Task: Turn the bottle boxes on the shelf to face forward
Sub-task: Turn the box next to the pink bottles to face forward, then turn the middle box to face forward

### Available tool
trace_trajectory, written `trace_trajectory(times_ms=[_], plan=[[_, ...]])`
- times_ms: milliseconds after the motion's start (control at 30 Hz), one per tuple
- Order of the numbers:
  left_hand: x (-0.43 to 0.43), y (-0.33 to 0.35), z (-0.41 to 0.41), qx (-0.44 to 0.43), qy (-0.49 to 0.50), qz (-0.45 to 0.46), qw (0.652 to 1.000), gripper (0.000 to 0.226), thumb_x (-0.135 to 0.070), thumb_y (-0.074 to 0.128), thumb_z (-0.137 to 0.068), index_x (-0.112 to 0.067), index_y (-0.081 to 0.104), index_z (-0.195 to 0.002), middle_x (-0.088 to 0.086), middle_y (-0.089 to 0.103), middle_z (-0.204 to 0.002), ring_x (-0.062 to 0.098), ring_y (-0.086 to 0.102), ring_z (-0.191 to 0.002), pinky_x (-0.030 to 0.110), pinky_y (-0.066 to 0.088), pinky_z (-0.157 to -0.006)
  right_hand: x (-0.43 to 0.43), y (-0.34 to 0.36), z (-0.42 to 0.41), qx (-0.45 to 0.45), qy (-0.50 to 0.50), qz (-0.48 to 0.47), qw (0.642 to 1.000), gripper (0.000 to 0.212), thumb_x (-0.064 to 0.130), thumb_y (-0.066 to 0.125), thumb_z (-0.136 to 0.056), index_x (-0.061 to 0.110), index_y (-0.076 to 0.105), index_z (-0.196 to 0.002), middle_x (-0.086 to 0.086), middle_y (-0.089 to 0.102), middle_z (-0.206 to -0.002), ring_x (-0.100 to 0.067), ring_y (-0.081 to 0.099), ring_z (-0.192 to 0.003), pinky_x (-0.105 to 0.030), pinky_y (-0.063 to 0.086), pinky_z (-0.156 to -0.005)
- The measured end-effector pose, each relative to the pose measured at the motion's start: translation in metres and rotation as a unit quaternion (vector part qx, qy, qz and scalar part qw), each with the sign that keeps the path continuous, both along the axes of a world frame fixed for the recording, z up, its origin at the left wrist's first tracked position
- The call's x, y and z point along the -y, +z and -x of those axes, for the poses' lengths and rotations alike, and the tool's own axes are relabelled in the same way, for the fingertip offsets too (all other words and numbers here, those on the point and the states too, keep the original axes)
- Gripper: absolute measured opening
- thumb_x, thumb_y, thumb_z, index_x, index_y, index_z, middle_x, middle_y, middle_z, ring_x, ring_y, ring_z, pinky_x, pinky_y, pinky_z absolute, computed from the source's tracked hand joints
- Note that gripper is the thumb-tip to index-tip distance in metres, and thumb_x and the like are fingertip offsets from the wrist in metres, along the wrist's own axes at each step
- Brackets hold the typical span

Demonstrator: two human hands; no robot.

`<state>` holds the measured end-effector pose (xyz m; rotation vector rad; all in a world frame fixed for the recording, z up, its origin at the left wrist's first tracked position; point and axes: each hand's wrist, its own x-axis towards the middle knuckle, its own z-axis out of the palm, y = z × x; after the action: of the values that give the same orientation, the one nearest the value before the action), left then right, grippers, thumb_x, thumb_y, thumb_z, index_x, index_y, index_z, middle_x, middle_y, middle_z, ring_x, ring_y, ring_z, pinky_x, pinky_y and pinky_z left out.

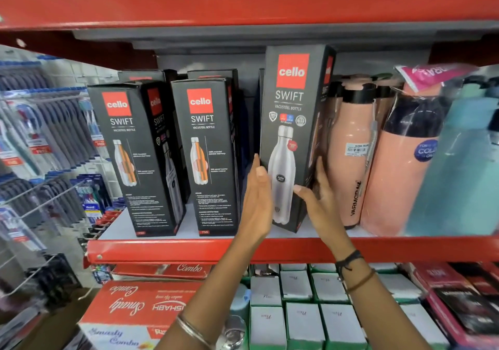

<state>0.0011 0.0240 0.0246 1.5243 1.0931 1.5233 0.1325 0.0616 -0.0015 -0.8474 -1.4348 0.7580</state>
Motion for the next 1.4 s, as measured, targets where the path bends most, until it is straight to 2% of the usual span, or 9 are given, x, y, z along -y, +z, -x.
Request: trace_trajectory(times_ms=[67,167,300,533,800,1133,1200,1300,1400], plan=[[-0.001,-0.011,0.004,0.002,0.0,-0.013,1.0,0.087,-0.081,0.015,-0.077,-0.036,0.013,-0.152,-0.019,0.015,-0.161,-0.005,0.013,-0.147,0.038,0.012,-0.125,0.0,-0.009,-0.002,0.032,-0.015,-0.009,0.999,0.077,0.034,0.055,-0.086,0.026,0.018,-0.152,0.015,0.033,-0.156,0.0,0.028,-0.142,-0.018,0.027,-0.114],[-0.001,-0.023,0.007,-0.004,-0.008,-0.029,1.0,0.09,-0.086,0.016,-0.075,-0.037,0.021,-0.151,-0.021,0.022,-0.159,-0.008,0.018,-0.146,0.037,0.015,-0.125,-0.002,-0.024,-0.002,0.07,-0.032,-0.015,0.997,0.063,0.029,0.054,-0.095,0.027,0.025,-0.151,-0.02,0.053,-0.136,-0.032,0.044,-0.124,-0.039,0.039,-0.103],[-0.001,-0.032,0.011,0.001,-0.024,-0.022,0.999,0.093,-0.085,0.022,-0.075,-0.032,0.021,-0.152,-0.015,0.025,-0.161,-0.002,0.02,-0.147,0.041,0.018,-0.124,-0.004,-0.035,-0.003,0.104,-0.029,-0.027,0.994,0.066,0.032,0.055,-0.094,0.025,0.024,-0.151,0.002,0.037,-0.156,-0.012,0.036,-0.143,-0.046,0.032,-0.116],[0.005,-0.043,0.02,-0.067,-0.024,-0.014,0.997,0.083,-0.079,0.017,-0.082,-0.036,0.011,-0.153,-0.022,0.013,-0.161,-0.009,0.011,-0.147,0.036,0.014,-0.125,0.004,-0.04,0.005,0.049,-0.054,-0.021,0.997,0.065,0.032,0.058,-0.091,0.021,0.03,-0.148,0.001,0.041,-0.153,-0.013,0.038,-0.141,-0.045,0.032,-0.116],[0.036,-0.046,0.058,-0.058,0.201,-0.239,0.948,0.056,-0.051,0.02,-0.099,-0.026,0.033,-0.147,-0.007,0.029,-0.159,0.011,0.019,-0.15,0.025,0.014,-0.121,0.056,-0.035,0.064,0.002,-0.164,-0.189,0.968,0.049,0.024,0.053,-0.093,0.016,0.042,-0.14,0.007,0.045,-0.147,-0.011,0.04,-0.139,-0.028,0.033,-0.113],[0.022,-0.04,0.112,0.052,0.086,-0.015,0.995,0.062,-0.06,0.017,-0.091,-0.036,0.019,-0.148,-0.012,0.019,-0.16,0.003,0.02,-0.148,0.041,0.017,-0.124,0.049,-0.027,0.157,0.023,-0.064,0.025,0.997,0.065,0.03,0.051,-0.096,0.022,0.018,-0.15,0.003,0.021,-0.159,-0.011,0.02,-0.147,-0.032,0.018,-0.12],[0.024,-0.032,0.119,0.063,0.046,0.005,0.997,0.069,-0.066,0.017,-0.089,-0.032,0.026,-0.149,-0.006,0.036,-0.156,0.008,0.033,-0.144,0.044,0.026,-0.121,0.046,-0.022,0.16,0.024,-0.07,0.028,0.997,0.061,0.028,0.05,-0.096,0.021,0.021,-0.149,0.005,0.027,-0.154,-0.01,0.026,-0.143,-0.03,0.021,-0.118],[0.032,-0.021,0.126,0.071,0.01,0.007,0.997,0.057,-0.059,0.014,-0.088,-0.044,0.036,-0.138,-0.034,0.06,-0.126,-0.014,0.051,-0.121,0.032,0.043,-0.111,0.043,-0.011,0.158,0.019,-0.084,-0.007,0.996,0.064,0.033,0.059,-0.091,0.021,0.027,-0.145,0.006,0.034,-0.147,-0.006,0.035,-0.136,-0.03,0.029,-0.115],[0.04,-0.012,0.129,0.083,-0.001,0.002,0.997,0.058,-0.065,0.012,-0.084,-0.048,0.041,-0.131,-0.032,0.052,-0.133,-0.011,0.044,-0.127,0.03,0.035,-0.112,0.042,0.0,0.16,0.055,-0.117,-0.039,0.991,0.099,0.057,0.073,-0.07,0.021,0.021,-0.146,0.004,0.032,-0.145,-0.007,0.033,-0.135,-0.022,0.031,-0.11]])
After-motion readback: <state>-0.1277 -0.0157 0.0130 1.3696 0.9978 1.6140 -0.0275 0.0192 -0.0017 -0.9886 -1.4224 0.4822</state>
